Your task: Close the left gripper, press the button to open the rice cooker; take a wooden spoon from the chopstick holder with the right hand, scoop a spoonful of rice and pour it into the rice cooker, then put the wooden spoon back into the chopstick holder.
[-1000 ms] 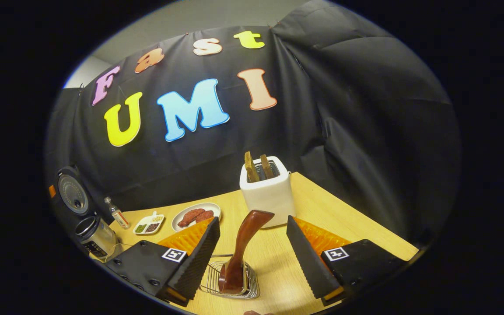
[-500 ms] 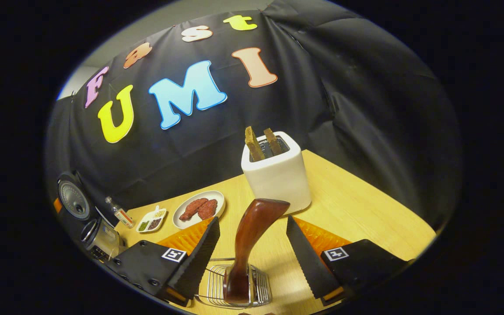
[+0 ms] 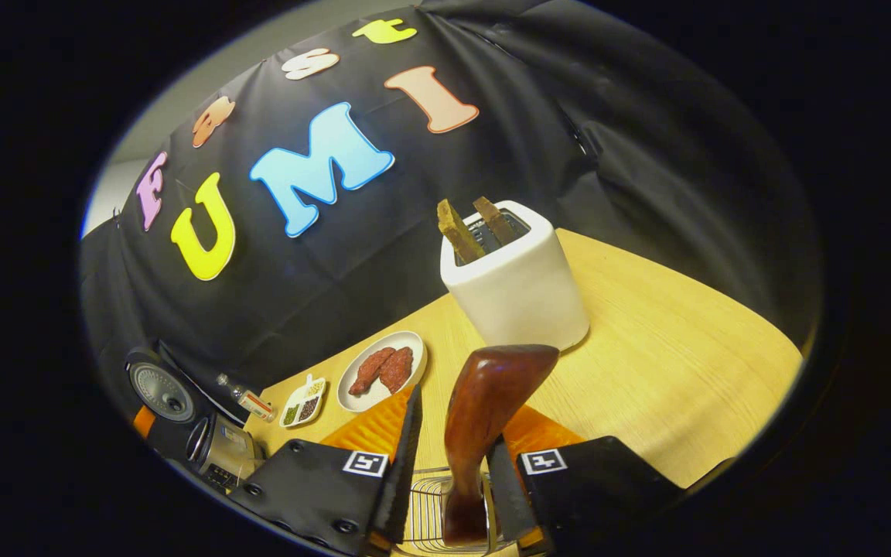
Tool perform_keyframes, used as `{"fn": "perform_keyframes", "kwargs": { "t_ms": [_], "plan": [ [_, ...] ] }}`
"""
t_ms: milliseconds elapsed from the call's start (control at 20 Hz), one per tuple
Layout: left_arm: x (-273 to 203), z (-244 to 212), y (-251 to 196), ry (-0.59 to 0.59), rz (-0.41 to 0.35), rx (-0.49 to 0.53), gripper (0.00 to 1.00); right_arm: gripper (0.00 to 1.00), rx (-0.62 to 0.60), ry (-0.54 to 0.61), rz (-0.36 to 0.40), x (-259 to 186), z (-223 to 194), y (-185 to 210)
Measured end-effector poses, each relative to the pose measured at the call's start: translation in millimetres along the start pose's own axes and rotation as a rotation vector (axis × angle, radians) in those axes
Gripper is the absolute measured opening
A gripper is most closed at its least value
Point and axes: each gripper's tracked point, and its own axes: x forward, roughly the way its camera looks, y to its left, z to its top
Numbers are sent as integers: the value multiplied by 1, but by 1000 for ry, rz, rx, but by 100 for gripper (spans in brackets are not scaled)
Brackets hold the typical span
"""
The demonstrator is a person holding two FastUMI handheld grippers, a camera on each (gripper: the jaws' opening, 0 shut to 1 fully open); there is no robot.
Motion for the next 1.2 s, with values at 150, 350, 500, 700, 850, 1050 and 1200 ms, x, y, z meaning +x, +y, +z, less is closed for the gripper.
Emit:
{"fn": "perform_keyframes", "kwargs": {
  "t_ms": [150, 350, 500, 700, 850, 1050, 1200],
  "plan": [
    [-3, 1, 6, -13, 12, -4, 93, 39, 27, -17, -44, -1, 3, -7],
    [-10, -1, 7, -23, 2, -13, 93, 24, 13, -73, -14, -18, 16, 4],
    [-13, -2, 8, -23, -5, -17, 94, 19, -26, -155, 15, -38, 36, 21],
    [-23, 2, 23, -56, 14, -22, 93, 19, -37, -264, 28, -71, 65, 41],
    [-33, -5, 26, -50, -20, -74, 93, 19, -26, -354, 33, -97, 90, 56],
    [-41, -10, 26, -57, -62, -108, 94, 19, -52, -407, 108, -121, 93, 100],
    [-44, -15, 32, -51, -64, -116, 93, 19, -94, -412, 196, -132, 85, 143]
  ]
}}
